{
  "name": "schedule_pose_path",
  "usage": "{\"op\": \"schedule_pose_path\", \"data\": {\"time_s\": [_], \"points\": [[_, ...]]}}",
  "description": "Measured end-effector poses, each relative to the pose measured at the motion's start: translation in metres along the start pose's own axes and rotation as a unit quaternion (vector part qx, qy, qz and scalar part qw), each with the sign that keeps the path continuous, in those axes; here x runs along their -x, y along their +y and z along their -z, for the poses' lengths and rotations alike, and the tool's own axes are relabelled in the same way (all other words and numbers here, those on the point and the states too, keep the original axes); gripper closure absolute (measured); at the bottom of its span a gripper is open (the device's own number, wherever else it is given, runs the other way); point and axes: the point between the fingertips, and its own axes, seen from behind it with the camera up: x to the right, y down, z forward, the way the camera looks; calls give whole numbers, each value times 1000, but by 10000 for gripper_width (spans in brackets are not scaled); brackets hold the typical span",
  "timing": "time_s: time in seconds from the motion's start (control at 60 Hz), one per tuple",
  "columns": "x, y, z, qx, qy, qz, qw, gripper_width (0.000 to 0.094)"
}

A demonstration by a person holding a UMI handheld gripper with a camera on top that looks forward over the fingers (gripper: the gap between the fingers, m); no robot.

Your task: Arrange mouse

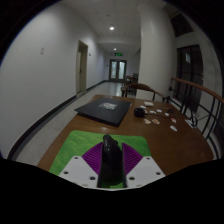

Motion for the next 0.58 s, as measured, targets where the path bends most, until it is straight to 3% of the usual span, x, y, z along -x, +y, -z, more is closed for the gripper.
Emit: {"op": "schedule_pose_path", "data": {"time_s": [0.083,0.15,0.217,0.417,0.583], "points": [[1,3,1,15,-11,23,1000,550],[8,12,9,45,-46,43,997,304],[13,10,28,43,-81,54,994,66],[-21,4,102,32,-124,99,987,87],[-75,13,158,33,-131,94,986,85]]}}
